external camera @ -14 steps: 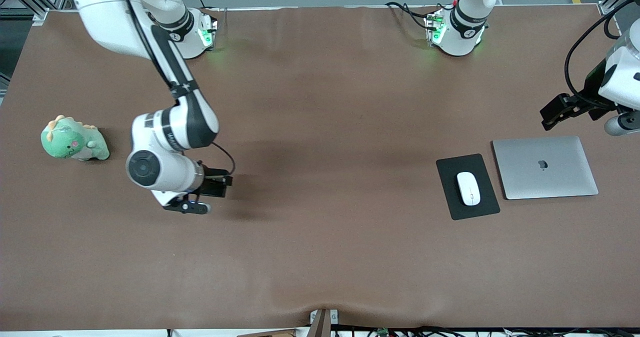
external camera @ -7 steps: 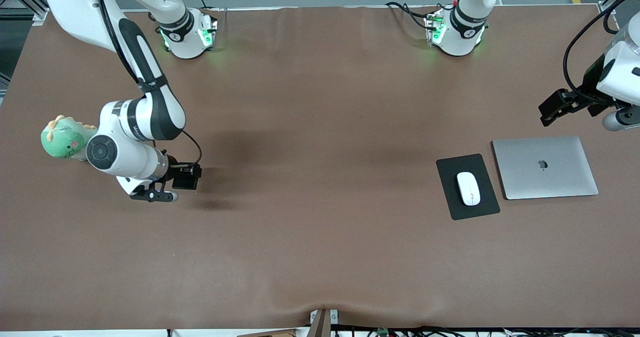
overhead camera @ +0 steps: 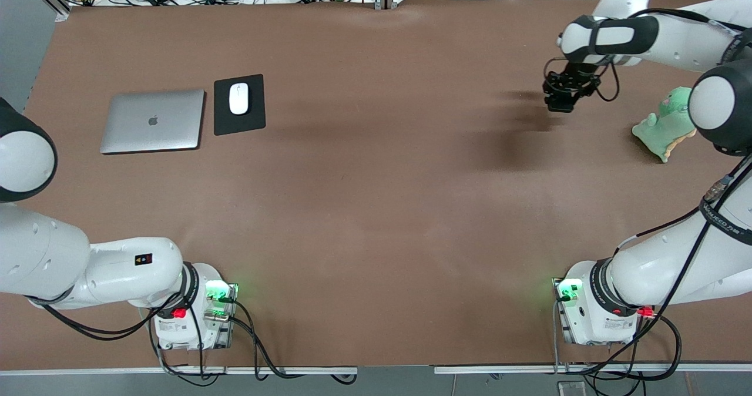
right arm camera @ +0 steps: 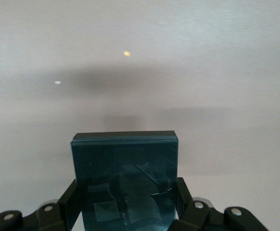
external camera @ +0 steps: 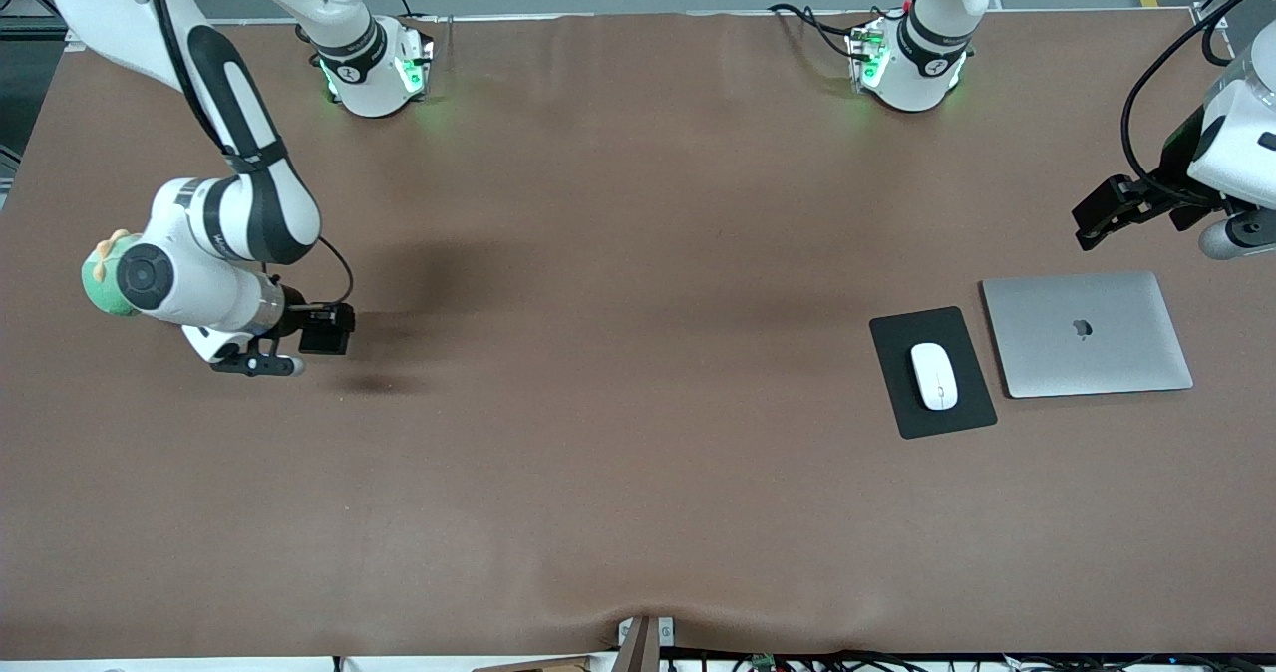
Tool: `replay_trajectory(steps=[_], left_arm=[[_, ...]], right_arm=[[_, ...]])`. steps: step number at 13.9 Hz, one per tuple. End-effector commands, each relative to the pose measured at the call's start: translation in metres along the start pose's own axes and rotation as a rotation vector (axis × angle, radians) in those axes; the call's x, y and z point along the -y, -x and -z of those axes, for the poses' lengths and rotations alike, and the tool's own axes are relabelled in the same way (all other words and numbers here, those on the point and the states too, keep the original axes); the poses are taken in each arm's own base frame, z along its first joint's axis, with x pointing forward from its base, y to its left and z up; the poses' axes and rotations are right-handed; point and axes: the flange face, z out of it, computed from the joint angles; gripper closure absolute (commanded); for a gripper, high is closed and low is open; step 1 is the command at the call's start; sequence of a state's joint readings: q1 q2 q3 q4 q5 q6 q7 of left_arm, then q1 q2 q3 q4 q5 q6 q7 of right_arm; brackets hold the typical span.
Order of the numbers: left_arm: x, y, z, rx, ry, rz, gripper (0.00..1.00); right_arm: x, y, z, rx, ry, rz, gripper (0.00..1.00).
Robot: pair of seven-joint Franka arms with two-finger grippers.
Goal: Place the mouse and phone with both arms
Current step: 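Carry the black phone toward the green plush toy with the right gripper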
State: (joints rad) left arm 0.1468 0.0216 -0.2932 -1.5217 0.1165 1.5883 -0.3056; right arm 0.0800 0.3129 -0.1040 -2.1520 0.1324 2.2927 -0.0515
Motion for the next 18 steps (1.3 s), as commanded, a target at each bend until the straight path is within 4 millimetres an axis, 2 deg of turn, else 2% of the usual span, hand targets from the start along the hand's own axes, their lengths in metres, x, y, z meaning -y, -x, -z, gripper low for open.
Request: replay_trajectory(steps=[1, 2, 3, 4, 6, 7, 10, 12, 14, 15, 17, 18], left_arm=[[0.000, 0.018, 0.023, -0.024, 0.017, -0.016, 0.00], [-0.004, 0.023, 0.026, -0.024, 0.029, -0.053, 0.00], [-0.010, 0.028, 0.027, -0.023, 0.031, -0.094, 0.00], [-0.002, 0.029, 0.025, -0.017, 0.031, -0.090, 0.00], [-0.006, 0.034, 0.022, 0.011, 0.027, -0.104, 0.00], [-0.007, 0.035, 0.023, 0.014, 0.028, -0.109, 0.00], [-0.005, 0.032, 0.021, 0.016, 0.030, -0.109, 0.00], [-0.008, 0.031, 0.020, 0.018, 0.033, -0.123, 0.00], [-0.009, 0.031, 0.021, 0.024, 0.059, -0.120, 0.00], [-0.006, 0.030, 0.021, 0.024, 0.060, -0.116, 0.00], [-0.006, 0.030, 0.020, 0.026, 0.060, -0.116, 0.00], [-0.007, 0.030, 0.019, 0.027, 0.060, -0.118, 0.00]], right_arm=[[-0.041, 0.030, -0.011, -0.032, -0.003, 0.038, 1.00], [-0.054, 0.038, -0.018, -0.019, -0.007, 0.040, 1.00], [-0.058, 0.046, -0.023, -0.010, -0.009, 0.039, 1.00], [-0.063, 0.053, -0.030, -0.012, -0.007, 0.040, 1.00], [-0.087, 0.064, -0.045, -0.043, -0.002, 0.043, 1.00], [-0.090, 0.070, -0.052, -0.031, -0.004, 0.047, 1.00], [-0.094, 0.074, -0.057, -0.026, 0.000, 0.046, 1.00], [-0.113, 0.074, -0.062, -0.047, 0.004, 0.035, 1.00], [-0.114, 0.075, -0.063, -0.040, 0.002, 0.042, 1.00], [-0.114, 0.075, -0.064, -0.037, 0.001, 0.040, 0.56], [-0.113, 0.075, -0.067, -0.028, -0.001, 0.032, 0.20], [-0.112, 0.076, -0.070, -0.023, -0.001, 0.030, 0.10]])
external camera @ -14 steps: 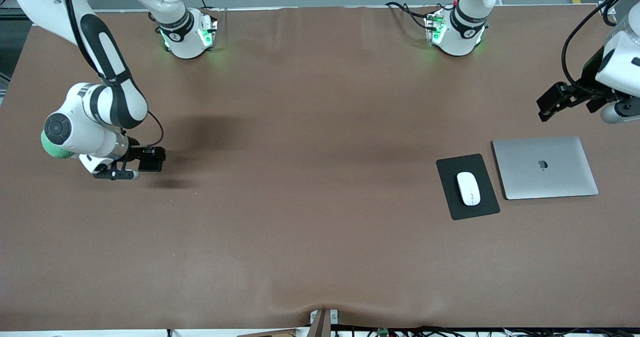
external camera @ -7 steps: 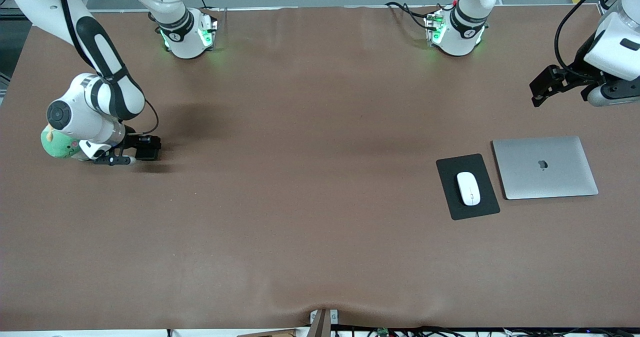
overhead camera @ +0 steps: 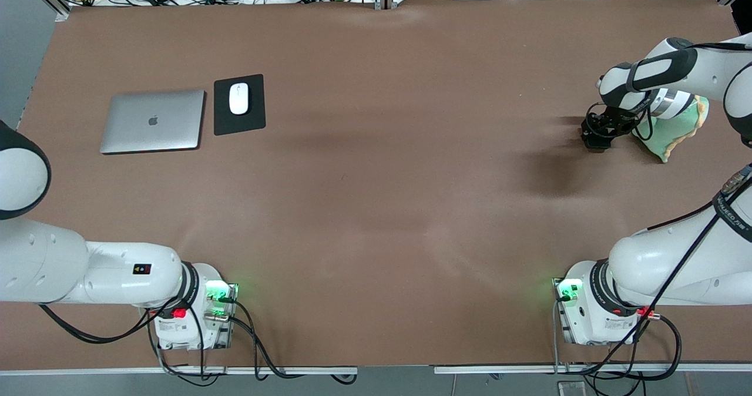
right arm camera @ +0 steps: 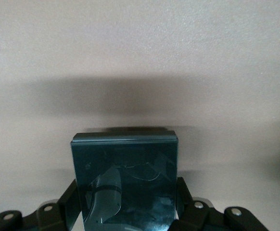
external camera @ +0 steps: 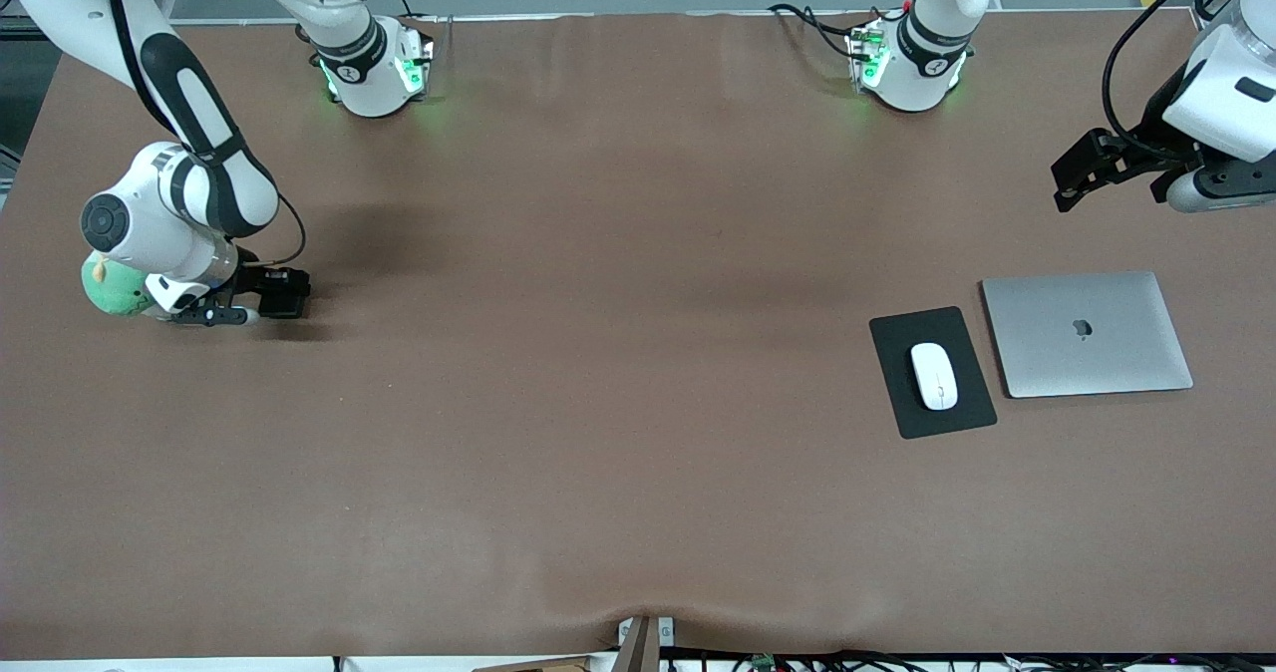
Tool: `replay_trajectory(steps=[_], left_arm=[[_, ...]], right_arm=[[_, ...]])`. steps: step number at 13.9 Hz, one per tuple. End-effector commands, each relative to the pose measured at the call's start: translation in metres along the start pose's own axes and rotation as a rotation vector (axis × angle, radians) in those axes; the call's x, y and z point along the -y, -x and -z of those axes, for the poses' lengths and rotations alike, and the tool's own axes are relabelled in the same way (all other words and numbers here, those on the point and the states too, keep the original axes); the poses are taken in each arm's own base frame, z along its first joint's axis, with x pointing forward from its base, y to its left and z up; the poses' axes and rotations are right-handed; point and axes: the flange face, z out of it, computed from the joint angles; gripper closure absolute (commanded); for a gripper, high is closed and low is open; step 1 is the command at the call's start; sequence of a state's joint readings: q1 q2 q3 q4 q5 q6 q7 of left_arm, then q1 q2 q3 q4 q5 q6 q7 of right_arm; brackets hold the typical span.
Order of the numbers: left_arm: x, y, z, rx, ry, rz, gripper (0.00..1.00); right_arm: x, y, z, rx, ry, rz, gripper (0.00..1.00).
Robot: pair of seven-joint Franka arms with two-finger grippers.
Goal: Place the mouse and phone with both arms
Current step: 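Carry the black phone toward the green plush toy with the right gripper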
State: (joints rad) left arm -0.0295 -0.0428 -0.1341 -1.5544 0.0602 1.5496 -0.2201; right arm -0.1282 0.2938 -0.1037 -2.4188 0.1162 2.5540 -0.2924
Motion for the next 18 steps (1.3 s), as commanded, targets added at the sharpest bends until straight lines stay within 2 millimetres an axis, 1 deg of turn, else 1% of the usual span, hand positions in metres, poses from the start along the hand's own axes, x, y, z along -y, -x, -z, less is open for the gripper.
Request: replay_trajectory(steps=[1, 4, 7, 8, 9, 12, 14, 15, 17, 18], left_arm=[[-0.001, 0.003, 0.000, 0.010, 0.018, -0.020, 0.00], [-0.007, 0.004, 0.001, 0.009, 0.017, -0.032, 0.00], [-0.009, 0.005, -0.002, 0.019, 0.015, -0.031, 0.00], [-0.007, 0.007, -0.001, 0.035, 0.010, -0.029, 0.00], [-0.004, 0.007, 0.005, 0.028, 0.011, -0.023, 0.00], [0.003, 0.009, 0.018, 0.010, 0.011, -0.012, 0.00], [0.008, 0.012, 0.014, 0.049, 0.000, -0.004, 0.00], [0.012, 0.010, 0.008, 0.067, -0.003, 0.000, 0.00], [0.009, 0.007, 0.002, 0.079, -0.007, -0.007, 0.00], [0.008, 0.006, 0.001, 0.080, -0.007, -0.007, 0.00]], right_arm=[[-0.001, 0.006, -0.001, 0.002, -0.004, 0.001, 0.00], [0.004, 0.005, 0.001, 0.045, -0.018, 0.013, 0.00], [0.006, -0.008, 0.024, 0.089, -0.040, 0.029, 0.00], [0.007, -0.015, 0.035, 0.101, -0.047, 0.033, 0.00], [0.007, -0.025, 0.049, 0.115, -0.055, 0.038, 0.00], [0.015, -0.055, 0.102, 0.135, -0.070, 0.065, 0.00], [0.022, -0.076, 0.148, 0.130, -0.073, 0.088, 0.00], [0.031, -0.084, 0.168, 0.134, -0.074, 0.107, 0.00], [0.038, -0.094, 0.202, 0.110, -0.069, 0.125, 0.00], [0.040, -0.102, 0.224, 0.078, -0.064, 0.131, 0.00]])
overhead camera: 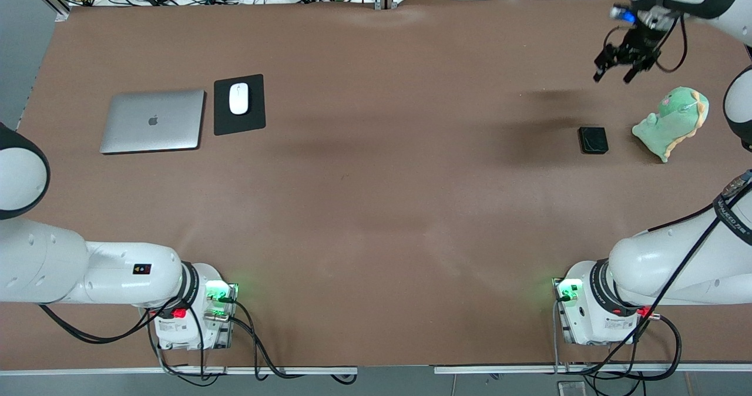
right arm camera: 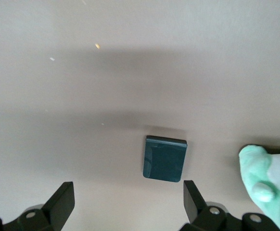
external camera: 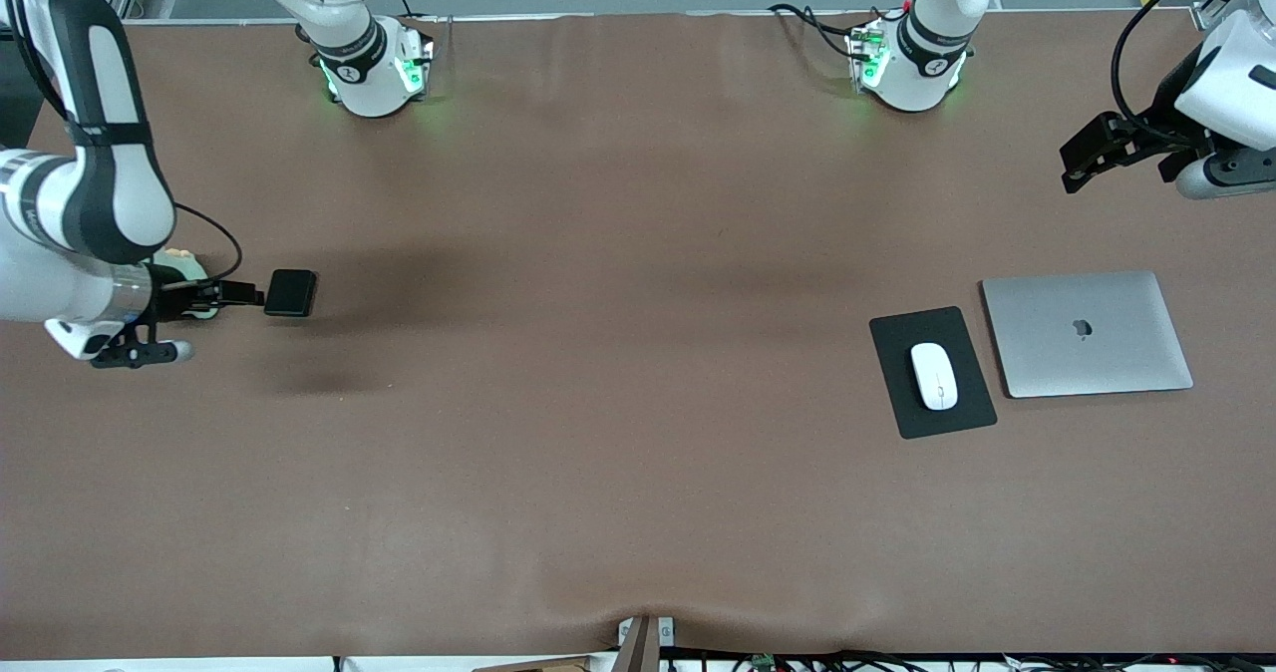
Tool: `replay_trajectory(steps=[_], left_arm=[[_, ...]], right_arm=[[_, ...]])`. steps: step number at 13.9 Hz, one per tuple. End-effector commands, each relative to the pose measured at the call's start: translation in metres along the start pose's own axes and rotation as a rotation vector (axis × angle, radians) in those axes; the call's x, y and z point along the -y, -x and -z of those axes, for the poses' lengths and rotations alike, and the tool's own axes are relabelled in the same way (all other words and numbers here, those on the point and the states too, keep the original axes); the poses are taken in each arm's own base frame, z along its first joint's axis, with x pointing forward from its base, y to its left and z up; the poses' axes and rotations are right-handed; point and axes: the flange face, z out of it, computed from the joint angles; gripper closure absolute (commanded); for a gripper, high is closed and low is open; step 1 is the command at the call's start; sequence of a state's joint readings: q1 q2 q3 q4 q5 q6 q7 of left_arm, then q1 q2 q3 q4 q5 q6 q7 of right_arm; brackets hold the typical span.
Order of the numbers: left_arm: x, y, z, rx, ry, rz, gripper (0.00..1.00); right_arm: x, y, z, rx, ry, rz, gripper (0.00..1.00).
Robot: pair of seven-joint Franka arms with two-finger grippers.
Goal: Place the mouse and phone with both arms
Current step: 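Lower the phone beside the plush toy and open the right gripper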
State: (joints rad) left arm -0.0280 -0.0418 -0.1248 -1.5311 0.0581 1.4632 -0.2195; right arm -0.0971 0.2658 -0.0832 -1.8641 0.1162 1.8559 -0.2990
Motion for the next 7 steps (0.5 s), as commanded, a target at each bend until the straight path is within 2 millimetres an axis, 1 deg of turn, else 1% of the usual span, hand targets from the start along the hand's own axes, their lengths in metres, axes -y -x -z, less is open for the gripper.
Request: replay_trajectory(steps=[1, 2, 3, 4, 6, 7], left_arm=[[-0.001, -0.002, -0.002, 0.016, 0.003, -0.020, 0.00], [-0.003, -0.002, -0.001, 0.014, 0.010, -0.024, 0.00], [-0.004, -0.002, 0.003, 0.006, 0.020, -0.026, 0.00], [-0.006, -0.004, 0.002, 0.008, 0.025, -0.028, 0.00], [-0.006, -0.006, -0.002, 0.014, 0.025, -0.028, 0.00], [-0.003, -0.006, -0.001, 0.011, 0.018, -0.023, 0.00]], right_arm=[[0.010, -0.009, 0.054, -0.038, 0.011, 0.028, 0.00], [0.018, -0.012, 0.075, -0.039, 0.012, 0.041, 0.00], [0.030, -0.014, 0.090, -0.043, 0.021, 0.062, 0.00], [0.055, -0.018, 0.103, -0.052, 0.055, 0.103, 0.00], [0.068, -0.015, 0.138, -0.078, 0.140, 0.138, 0.00], [0.084, -0.011, 0.164, -0.090, 0.164, 0.159, 0.00]])
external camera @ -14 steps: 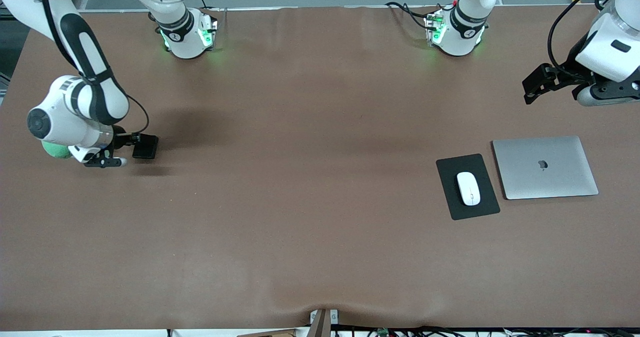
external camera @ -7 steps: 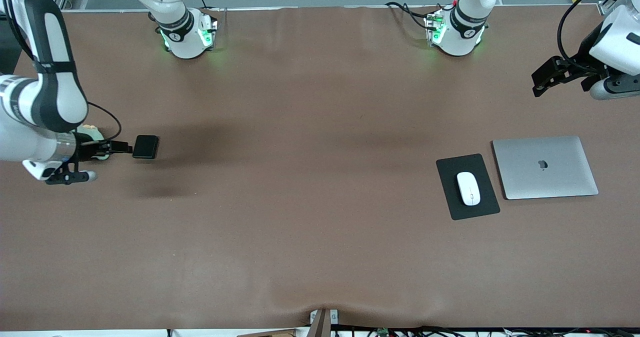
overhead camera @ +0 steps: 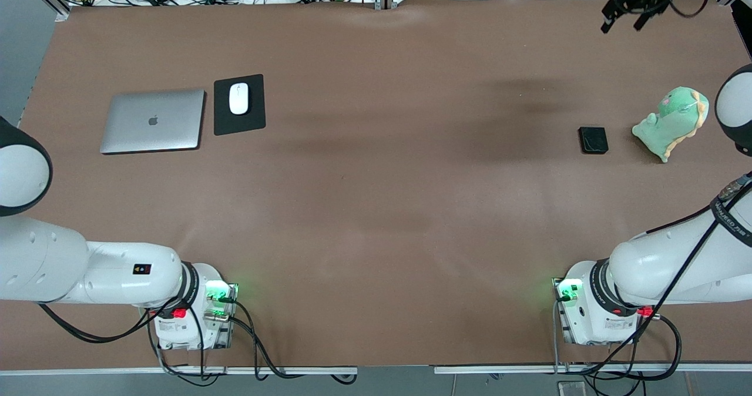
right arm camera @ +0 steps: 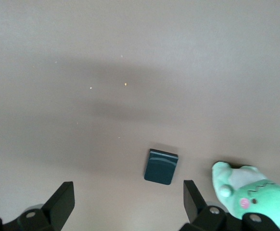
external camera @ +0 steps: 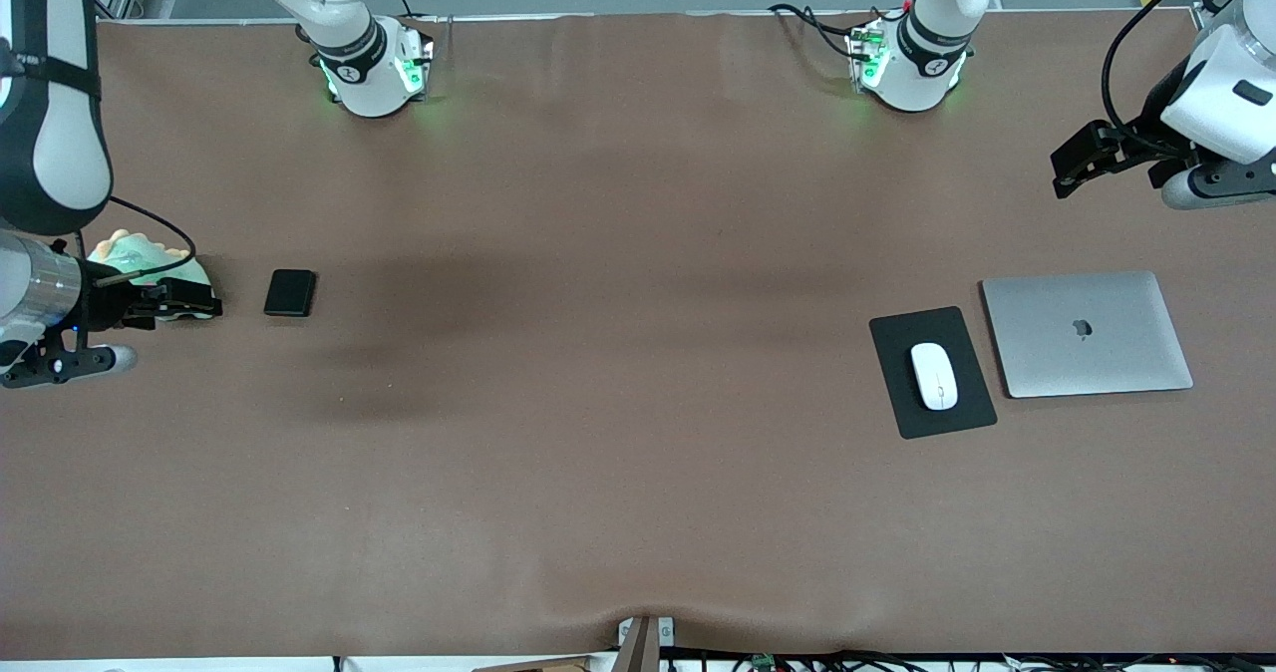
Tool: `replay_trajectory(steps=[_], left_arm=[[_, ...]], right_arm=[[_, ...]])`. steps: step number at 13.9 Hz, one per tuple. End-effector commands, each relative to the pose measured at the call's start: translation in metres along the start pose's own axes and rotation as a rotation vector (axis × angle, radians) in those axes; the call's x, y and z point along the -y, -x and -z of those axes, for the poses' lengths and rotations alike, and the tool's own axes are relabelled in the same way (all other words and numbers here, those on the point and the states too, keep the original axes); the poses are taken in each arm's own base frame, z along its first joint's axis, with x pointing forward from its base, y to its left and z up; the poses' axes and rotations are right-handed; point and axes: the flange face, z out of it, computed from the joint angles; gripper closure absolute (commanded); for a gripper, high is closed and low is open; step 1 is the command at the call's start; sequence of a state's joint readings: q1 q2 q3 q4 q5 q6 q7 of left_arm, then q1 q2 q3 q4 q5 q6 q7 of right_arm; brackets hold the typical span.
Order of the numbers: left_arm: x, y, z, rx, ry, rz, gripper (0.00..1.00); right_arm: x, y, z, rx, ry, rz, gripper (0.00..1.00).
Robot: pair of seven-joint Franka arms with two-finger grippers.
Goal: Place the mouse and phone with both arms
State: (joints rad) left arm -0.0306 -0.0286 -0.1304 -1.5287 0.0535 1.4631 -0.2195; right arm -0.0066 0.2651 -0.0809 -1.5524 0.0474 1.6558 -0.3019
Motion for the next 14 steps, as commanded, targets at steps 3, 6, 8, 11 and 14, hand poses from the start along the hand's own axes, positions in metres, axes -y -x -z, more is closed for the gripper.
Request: replay_trajectory(steps=[3, 6, 8, 11, 14], left_arm=[[0.015, -0.007, 0.002, 0.003, 0.009, 0.004, 0.00], [0.024, -0.012, -0.006, 0.018, 0.010, -0.046, 0.00], [0.043, -0.024, -0.017, 0.031, 0.027, -0.017, 0.00], [0.040, -0.029, -0.023, 0.023, 0.031, -0.076, 0.00], [0.033, -0.025, -0.020, 0.020, 0.038, -0.103, 0.00]], right_arm=[[0.031, 0.008, 0.103, -0.057, 0.063, 0.051, 0.00], [0.037, 0.019, 0.118, -0.041, 0.072, 0.055, 0.00], [0.045, 0.057, 0.154, -0.056, 0.063, 0.042, 0.00], [0.045, 0.085, 0.165, -0.071, 0.050, 0.032, 0.00], [0.047, 0.111, 0.157, -0.058, 0.039, 0.013, 0.00]])
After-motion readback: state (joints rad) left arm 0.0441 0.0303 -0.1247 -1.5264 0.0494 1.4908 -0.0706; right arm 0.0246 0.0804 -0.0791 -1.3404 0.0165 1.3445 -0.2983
